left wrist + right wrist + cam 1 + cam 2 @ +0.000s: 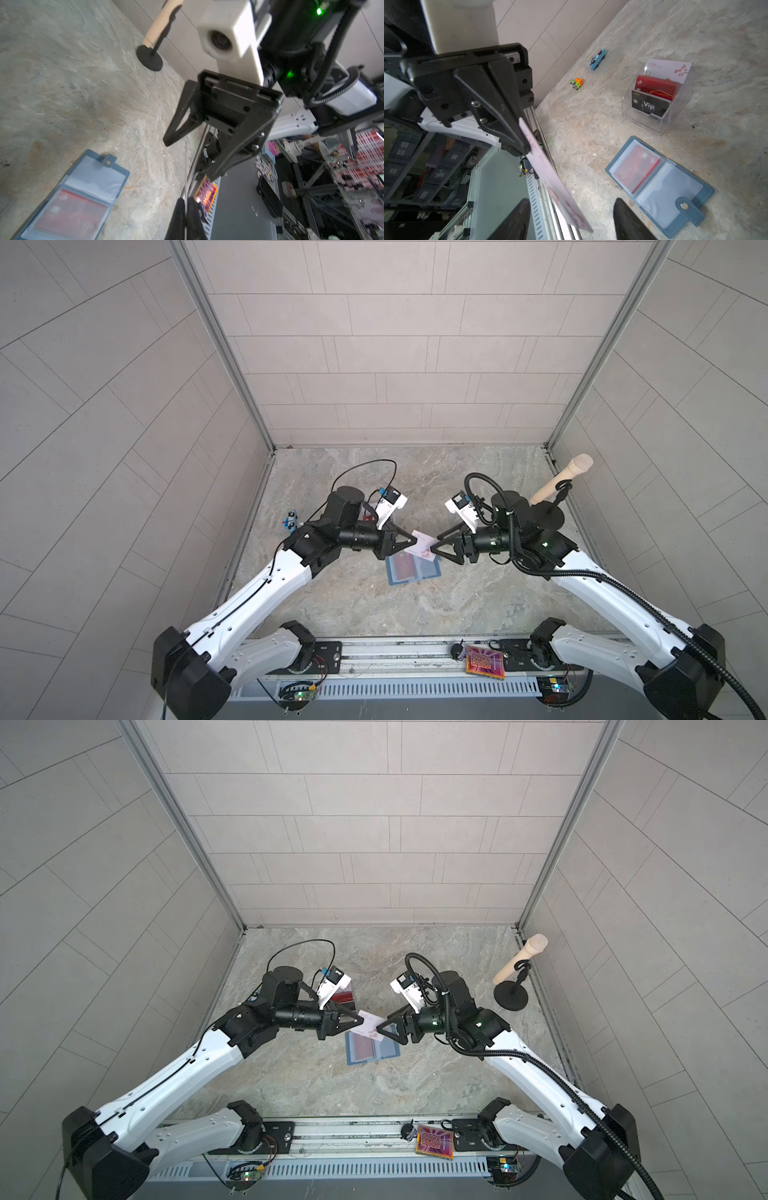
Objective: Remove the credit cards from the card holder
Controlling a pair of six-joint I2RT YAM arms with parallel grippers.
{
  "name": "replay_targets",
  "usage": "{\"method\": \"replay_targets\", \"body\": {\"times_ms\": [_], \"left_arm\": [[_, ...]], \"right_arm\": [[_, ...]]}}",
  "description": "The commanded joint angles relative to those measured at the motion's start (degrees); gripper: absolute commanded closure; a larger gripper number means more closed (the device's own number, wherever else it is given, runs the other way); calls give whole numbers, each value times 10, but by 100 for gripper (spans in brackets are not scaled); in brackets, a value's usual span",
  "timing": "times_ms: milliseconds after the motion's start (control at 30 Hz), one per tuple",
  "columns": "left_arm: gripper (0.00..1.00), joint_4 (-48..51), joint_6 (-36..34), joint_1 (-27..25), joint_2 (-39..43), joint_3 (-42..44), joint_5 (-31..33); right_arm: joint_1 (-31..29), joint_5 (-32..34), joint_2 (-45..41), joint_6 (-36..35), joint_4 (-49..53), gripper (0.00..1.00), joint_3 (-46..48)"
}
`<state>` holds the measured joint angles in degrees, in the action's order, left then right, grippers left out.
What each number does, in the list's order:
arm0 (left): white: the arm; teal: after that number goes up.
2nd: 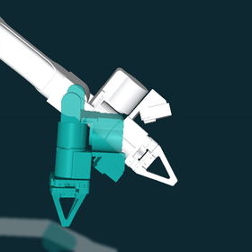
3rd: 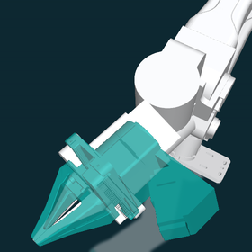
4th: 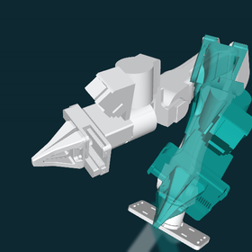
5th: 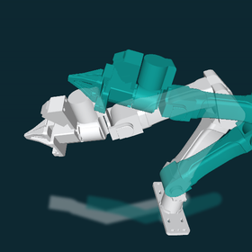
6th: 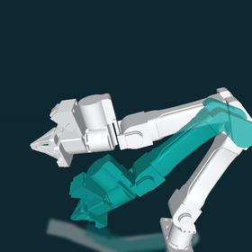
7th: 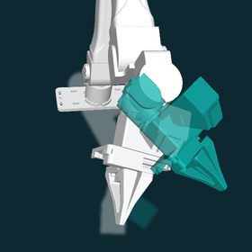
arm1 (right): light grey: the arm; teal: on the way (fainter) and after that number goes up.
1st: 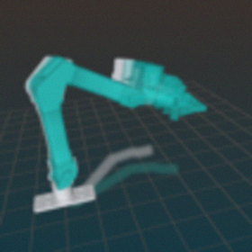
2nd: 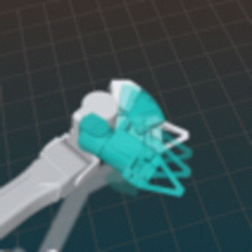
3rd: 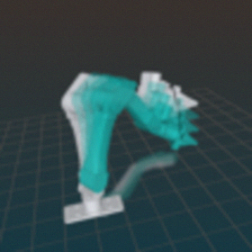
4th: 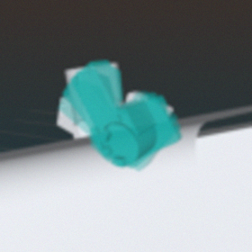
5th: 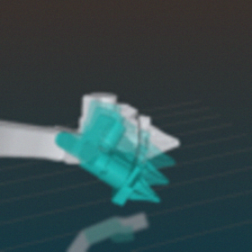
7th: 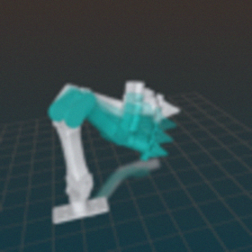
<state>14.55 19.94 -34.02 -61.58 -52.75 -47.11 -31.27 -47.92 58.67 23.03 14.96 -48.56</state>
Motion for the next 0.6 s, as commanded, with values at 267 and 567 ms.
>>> {"method": "replay_targets", "body": {"times_ms": [267,567], "left_arm": [[100,-311,207,10,35,96,73],[100,-406,266,10,42,133,66]], "right_arm": [[0,49,-4,205,-259,32,66],[0,49,-3,248,-317,49,64]]}}
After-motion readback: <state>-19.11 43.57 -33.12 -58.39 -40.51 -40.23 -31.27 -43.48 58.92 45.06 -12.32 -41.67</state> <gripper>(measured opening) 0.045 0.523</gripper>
